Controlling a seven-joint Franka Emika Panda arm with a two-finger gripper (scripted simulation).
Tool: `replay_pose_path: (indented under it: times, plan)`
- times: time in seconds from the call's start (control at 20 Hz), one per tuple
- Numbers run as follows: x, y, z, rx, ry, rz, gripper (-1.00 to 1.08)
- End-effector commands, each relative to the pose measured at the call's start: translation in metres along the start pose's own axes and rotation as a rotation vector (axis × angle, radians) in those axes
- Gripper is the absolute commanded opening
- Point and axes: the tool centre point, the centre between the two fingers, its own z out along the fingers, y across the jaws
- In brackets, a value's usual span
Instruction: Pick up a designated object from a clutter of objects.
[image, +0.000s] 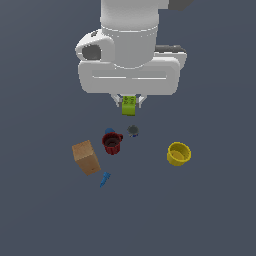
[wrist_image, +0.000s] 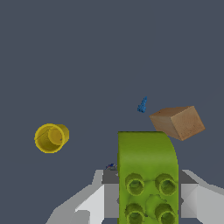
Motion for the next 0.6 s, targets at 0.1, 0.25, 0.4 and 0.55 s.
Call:
replay_pose_path:
  times: [0.1, 0.25, 0.4, 0.55]
  plan:
    - [0.0056, 0.0068, -0.0116, -0.001, 0.000, 0.000, -1.00]
    - [0.0076, 0.0088, -0.0150, -0.001, 0.000, 0.000, -1.00]
    - [0.0082, 0.0091, -0.0156, -0.001, 0.000, 0.000, -1.00]
    - [0.0080, 0.0083, -0.0146, -0.001, 0.000, 0.000, -1.00]
